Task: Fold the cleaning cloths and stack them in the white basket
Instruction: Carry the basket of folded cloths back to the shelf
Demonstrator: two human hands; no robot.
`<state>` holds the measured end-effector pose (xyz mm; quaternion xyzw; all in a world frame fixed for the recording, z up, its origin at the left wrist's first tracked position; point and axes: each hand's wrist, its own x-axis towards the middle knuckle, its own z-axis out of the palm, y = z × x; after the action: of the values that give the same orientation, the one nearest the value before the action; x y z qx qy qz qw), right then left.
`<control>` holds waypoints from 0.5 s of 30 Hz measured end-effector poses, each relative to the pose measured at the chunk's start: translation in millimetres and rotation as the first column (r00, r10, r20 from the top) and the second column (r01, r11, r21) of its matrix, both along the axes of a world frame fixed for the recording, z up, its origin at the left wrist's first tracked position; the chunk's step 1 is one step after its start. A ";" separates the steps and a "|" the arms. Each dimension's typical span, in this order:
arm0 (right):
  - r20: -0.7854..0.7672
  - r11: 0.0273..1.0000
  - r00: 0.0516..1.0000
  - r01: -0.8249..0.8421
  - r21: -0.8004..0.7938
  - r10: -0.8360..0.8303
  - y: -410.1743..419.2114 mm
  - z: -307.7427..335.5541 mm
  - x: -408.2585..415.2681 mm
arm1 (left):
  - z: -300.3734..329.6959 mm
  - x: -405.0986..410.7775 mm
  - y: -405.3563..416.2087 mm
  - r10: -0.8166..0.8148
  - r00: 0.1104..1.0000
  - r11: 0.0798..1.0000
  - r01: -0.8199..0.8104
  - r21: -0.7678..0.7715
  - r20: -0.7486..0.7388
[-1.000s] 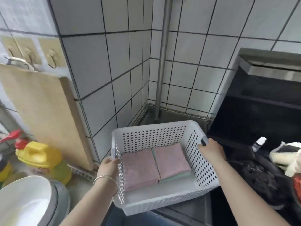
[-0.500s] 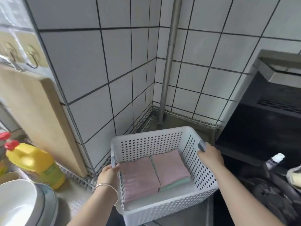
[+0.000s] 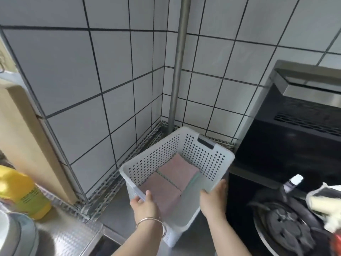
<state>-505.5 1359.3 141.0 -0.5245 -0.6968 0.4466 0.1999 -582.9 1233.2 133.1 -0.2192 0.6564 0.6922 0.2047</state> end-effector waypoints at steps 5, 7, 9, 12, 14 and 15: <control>0.035 0.982 0.990 -0.128 -0.136 0.134 2.7 4.9 6.0 | 8.5 10.5 19.2 -0.111 0.982 0.985 0.089 0.145 0.150; 0.077 0.978 0.980 -0.171 -0.122 0.181 15.9 8.1 6.2 | 13.1 10.8 25.6 -0.134 0.972 0.975 0.095 0.199 0.192; 0.114 0.974 0.971 -0.200 -0.104 0.211 25.7 9.7 5.7 | 13.6 11.2 31.2 -0.161 0.960 0.968 0.109 0.225 0.227; 0.154 0.969 0.958 -0.228 -0.092 0.240 35.2 12.4 4.6 | 12.0 12.0 38.8 -0.208 0.953 0.955 0.150 0.254 0.222; 0.162 0.965 0.952 -0.248 -0.086 0.259 40.9 13.9 2.7 | 9.2 9.6 43.2 -0.218 0.950 0.953 0.157 0.260 0.225; 0.167 0.963 0.949 -0.258 -0.079 0.268 43.8 13.8 1.7 | 9.5 8.4 44.8 -0.223 0.948 0.952 0.161 0.260 0.229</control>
<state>-503.8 1403.1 154.8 -0.4700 -0.7623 0.4407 0.0615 -574.5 1278.0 142.6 -0.2149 0.5551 0.7085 0.3791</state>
